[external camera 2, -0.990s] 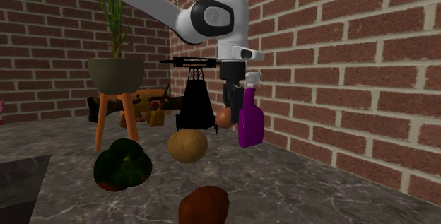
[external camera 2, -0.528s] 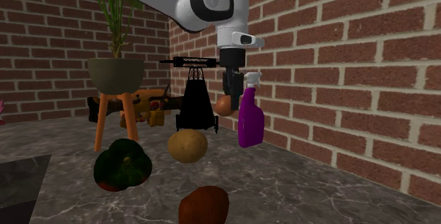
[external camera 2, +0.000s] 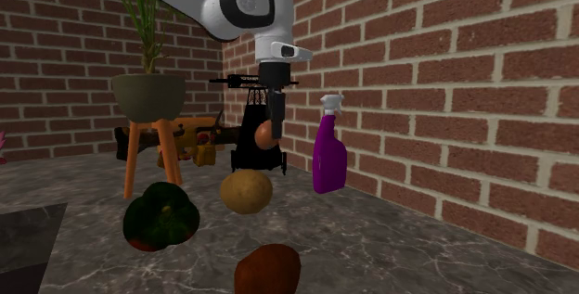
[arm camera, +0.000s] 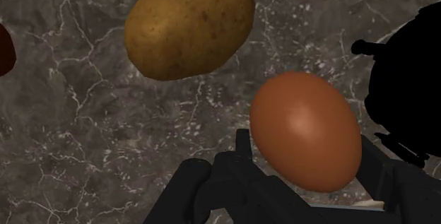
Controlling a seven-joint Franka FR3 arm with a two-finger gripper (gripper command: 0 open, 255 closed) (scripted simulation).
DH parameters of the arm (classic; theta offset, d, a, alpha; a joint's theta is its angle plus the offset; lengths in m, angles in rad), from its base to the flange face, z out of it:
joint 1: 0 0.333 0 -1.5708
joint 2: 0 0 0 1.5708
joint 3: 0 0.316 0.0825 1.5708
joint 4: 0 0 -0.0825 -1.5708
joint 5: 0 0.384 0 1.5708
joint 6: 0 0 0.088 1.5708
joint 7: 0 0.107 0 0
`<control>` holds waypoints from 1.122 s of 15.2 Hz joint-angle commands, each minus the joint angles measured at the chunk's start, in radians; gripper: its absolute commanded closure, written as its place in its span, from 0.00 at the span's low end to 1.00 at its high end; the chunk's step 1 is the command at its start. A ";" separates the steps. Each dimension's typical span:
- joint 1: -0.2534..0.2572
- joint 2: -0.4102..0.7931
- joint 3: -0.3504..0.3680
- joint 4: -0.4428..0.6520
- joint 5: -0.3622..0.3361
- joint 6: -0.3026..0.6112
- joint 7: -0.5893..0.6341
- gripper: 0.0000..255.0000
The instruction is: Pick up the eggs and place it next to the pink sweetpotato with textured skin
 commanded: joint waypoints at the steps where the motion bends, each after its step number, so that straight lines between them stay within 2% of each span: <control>1: 0.026 -0.029 0.015 -0.033 -0.002 0.004 0.043 1.00; 9: 0.119 -0.144 0.084 -0.188 0.000 0.046 0.205 1.00; 17: 0.213 -0.204 0.166 -0.264 0.005 0.065 0.380 1.00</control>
